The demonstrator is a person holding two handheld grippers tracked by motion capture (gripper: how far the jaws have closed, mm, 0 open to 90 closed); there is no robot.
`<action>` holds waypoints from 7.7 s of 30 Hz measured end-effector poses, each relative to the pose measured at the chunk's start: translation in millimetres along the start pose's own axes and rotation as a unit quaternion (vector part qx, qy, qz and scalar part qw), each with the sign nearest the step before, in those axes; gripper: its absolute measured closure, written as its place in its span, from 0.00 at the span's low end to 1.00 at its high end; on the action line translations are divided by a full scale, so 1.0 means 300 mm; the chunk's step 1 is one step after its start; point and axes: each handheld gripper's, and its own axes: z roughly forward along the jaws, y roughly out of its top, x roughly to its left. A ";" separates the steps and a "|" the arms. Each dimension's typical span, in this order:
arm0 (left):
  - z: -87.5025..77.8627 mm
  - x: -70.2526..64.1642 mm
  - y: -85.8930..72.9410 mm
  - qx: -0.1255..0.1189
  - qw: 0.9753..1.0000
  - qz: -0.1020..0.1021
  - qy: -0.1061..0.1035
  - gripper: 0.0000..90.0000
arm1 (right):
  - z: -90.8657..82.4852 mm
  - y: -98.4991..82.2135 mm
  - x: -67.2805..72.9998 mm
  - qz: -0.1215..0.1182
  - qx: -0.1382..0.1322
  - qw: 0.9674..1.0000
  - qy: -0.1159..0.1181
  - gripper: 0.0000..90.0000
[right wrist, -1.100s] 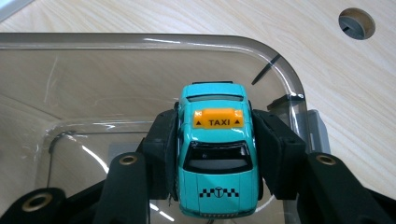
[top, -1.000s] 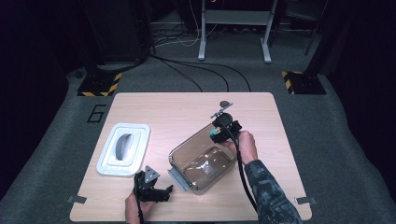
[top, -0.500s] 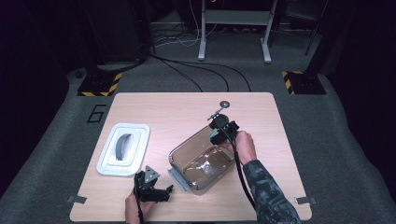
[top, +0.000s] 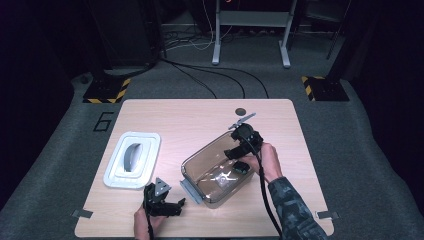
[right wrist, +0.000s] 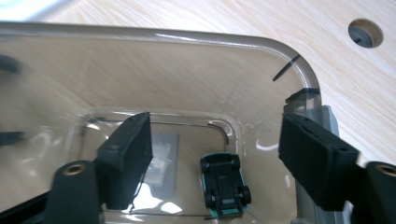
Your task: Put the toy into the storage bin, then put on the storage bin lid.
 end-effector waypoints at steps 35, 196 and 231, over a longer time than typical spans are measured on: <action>0.000 0.001 0.001 0.000 1.000 0.002 0.000 0.05 | -0.262 -0.315 -0.157 0.081 -0.122 0.989 -0.024 0.00; -0.279 0.524 0.345 -0.031 0.993 -0.110 0.010 0.74 | 0.108 -0.769 -0.242 0.157 -0.089 0.977 -0.112 0.00; -0.356 0.372 0.535 -0.046 0.996 -0.062 -0.039 0.74 | 0.108 -0.769 -0.243 0.157 -0.089 0.977 -0.112 0.00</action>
